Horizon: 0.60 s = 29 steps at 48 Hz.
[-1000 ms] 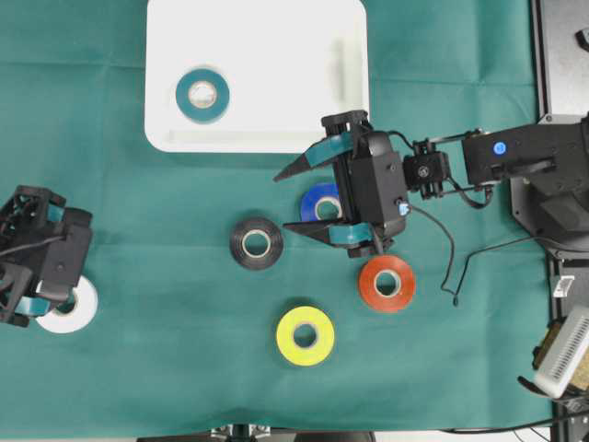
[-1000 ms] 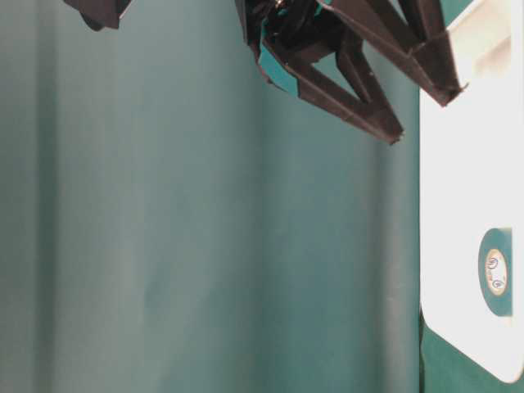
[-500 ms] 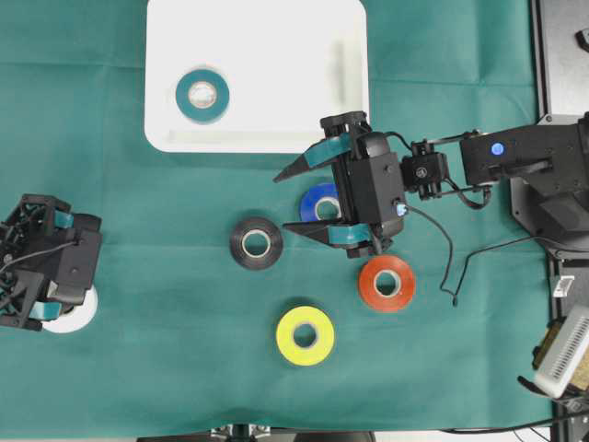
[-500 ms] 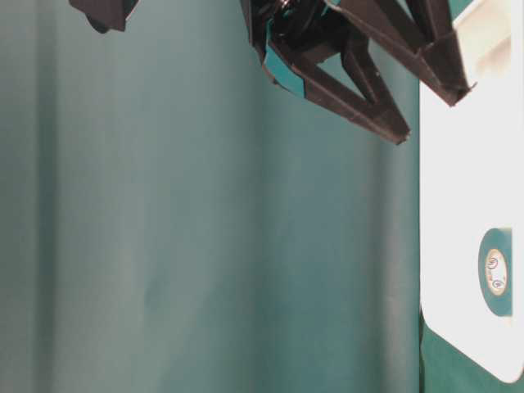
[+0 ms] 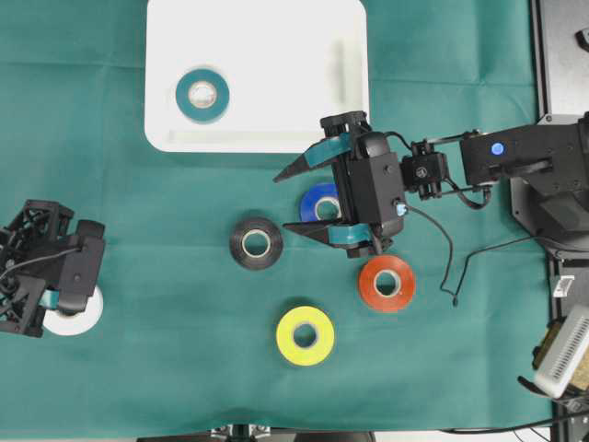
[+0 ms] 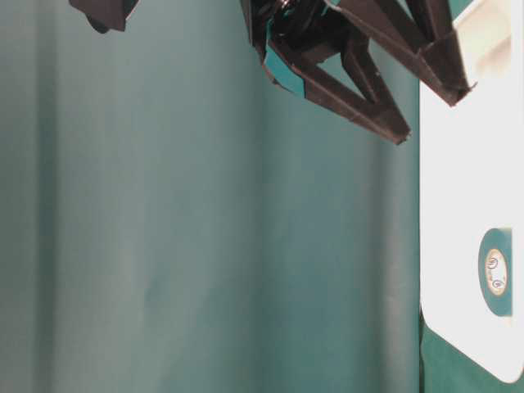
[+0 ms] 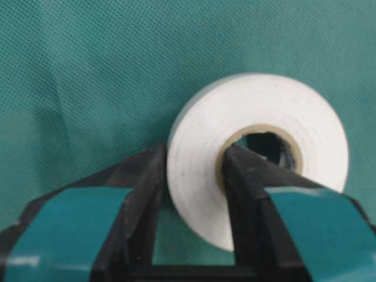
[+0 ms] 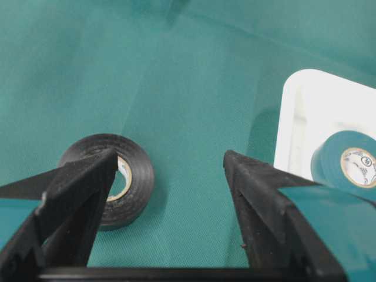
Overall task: Put the tape alternately from left to right into the white case.
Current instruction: 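Lower the left gripper onto the white tape roll and grasp it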
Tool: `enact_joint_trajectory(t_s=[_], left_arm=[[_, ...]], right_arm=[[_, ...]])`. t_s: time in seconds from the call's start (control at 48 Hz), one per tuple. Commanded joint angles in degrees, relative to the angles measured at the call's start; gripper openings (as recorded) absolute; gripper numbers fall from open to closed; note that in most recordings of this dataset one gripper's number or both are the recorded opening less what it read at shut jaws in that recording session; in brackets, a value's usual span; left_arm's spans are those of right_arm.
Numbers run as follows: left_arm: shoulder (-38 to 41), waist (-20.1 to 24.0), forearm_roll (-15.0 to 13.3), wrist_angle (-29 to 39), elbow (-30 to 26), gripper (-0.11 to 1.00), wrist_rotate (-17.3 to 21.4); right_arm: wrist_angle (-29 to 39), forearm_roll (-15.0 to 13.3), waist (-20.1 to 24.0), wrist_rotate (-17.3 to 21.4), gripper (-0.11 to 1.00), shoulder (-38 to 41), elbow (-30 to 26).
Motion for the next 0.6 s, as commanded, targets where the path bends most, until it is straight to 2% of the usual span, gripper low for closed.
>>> enact_joint_trajectory(t_s=[0.0, 0.292, 0.583], left_arm=[[-0.62, -0.44, -0.18, -0.09, -1.05, -0.03, -0.09], [-1.05, -0.44, -0.18, -0.09, -1.85, -0.03, -0.35], [-3.25, -0.44, -0.18, 0.26, -7.12, -0.03, -0.35]], right_arm=[[-0.26, 0.18, 0.09, 0.18, 0.74, -0.53, -1.05], [-0.26, 0.18, 0.09, 0.18, 0.74, -0.53, -1.05], [-0.26, 0.18, 0.09, 0.18, 0.74, -0.53, -1.05]])
